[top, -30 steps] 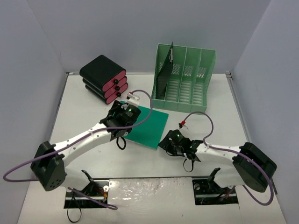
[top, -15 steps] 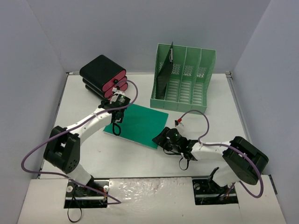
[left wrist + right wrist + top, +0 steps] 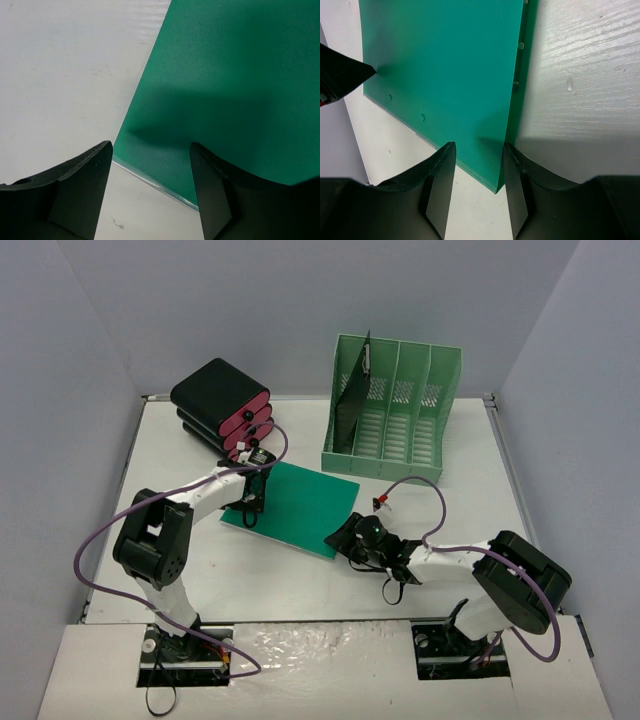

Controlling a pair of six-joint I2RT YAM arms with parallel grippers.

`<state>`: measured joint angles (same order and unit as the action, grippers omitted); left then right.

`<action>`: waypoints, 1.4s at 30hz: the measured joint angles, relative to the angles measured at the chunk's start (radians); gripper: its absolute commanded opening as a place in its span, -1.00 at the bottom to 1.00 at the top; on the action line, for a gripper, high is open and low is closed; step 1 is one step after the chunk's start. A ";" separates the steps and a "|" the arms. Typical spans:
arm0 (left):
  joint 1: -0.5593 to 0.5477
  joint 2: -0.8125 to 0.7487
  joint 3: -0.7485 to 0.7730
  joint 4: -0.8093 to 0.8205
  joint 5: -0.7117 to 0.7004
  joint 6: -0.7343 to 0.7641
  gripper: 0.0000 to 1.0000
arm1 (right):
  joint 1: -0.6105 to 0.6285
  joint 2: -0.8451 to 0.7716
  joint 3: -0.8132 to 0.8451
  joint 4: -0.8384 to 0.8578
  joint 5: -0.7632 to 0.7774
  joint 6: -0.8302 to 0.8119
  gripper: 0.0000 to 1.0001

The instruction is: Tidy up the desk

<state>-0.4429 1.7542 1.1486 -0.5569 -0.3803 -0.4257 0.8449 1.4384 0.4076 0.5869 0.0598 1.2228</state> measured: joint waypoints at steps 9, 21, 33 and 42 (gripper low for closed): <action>0.108 0.031 0.000 0.036 0.071 -0.042 0.20 | -0.001 0.000 0.000 0.002 -0.002 0.001 -0.22; 0.193 0.043 -0.015 0.163 0.235 -0.072 0.19 | -0.007 0.000 -0.005 0.004 -0.009 0.001 -0.22; 0.196 0.028 -0.066 0.268 0.308 -0.083 0.11 | -0.008 0.060 -0.035 0.136 -0.030 0.026 -0.31; 0.196 0.033 -0.059 0.259 0.313 -0.080 0.05 | -0.012 0.196 -0.085 0.433 -0.047 0.106 -0.45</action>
<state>-0.2466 1.7870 1.0901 -0.2979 -0.0669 -0.5053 0.8326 1.6347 0.3231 1.0203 0.0128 1.3286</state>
